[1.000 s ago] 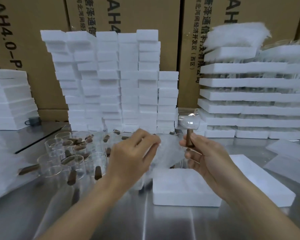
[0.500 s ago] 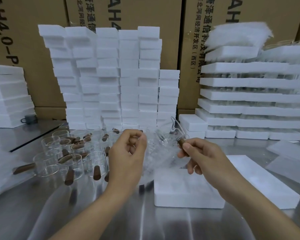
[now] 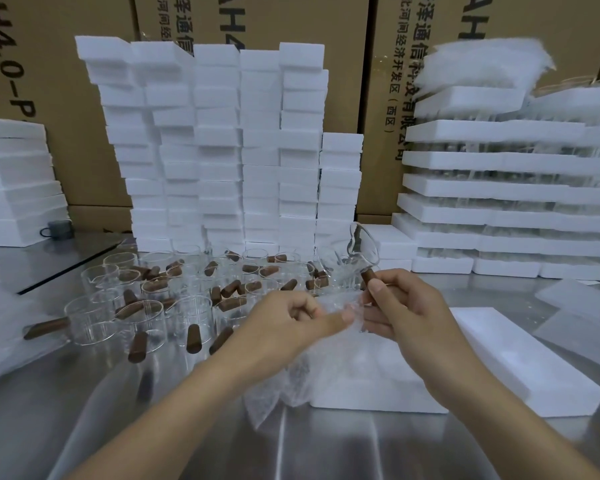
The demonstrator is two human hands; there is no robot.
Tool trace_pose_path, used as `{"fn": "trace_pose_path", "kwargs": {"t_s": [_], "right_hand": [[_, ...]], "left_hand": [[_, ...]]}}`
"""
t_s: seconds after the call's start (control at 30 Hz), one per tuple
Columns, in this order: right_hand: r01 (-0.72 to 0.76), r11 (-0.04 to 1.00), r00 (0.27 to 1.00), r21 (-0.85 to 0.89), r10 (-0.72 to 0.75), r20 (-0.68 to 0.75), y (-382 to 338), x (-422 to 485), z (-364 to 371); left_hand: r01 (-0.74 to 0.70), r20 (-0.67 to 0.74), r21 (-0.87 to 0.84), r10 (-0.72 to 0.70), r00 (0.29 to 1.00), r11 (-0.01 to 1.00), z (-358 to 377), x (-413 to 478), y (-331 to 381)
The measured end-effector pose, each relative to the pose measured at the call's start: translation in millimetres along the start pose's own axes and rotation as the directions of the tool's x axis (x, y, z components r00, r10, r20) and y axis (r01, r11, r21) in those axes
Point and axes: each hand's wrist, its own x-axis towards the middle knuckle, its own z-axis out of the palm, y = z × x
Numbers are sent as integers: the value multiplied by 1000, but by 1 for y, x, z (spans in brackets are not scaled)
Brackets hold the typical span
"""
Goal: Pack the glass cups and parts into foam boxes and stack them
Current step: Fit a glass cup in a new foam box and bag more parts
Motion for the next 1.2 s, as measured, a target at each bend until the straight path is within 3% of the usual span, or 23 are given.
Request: {"fn": "trace_pose_path", "kwargs": {"t_s": [0.27, 0.57, 0.73, 0.93, 1.0, 1.07, 1.2], "right_hand": [[28, 999, 999, 21, -28, 33, -10, -5, 6], [68, 996, 993, 63, -73, 90, -13, -12, 15], [196, 976, 980, -97, -190, 68, -15, -15, 13], [315, 913, 947, -261, -285, 147, -19, -15, 6], [367, 851, 929, -375, -318, 188, -20, -16, 4], [452, 702, 892, -551, -363, 269, -22, -18, 0], [495, 426, 867, -758, -299, 398, -24, -21, 0]], "left_hand": [[49, 73, 59, -53, 996, 997, -7, -1, 1], [-84, -4, 100, 85, 996, 991, -3, 2, -2], [-49, -160, -20, 45, 986, 999, -15, 6, 2], [-76, -395, -249, -29, 918, 965, -25, 8, 6], [-125, -433, -268, -4, 901, 955, -28, 7, 9], [-208, -474, -232, 76, 877, 950, -30, 5, 11], [-338, -500, -6, 290, 816, 941, -23, 1, 12]]}}
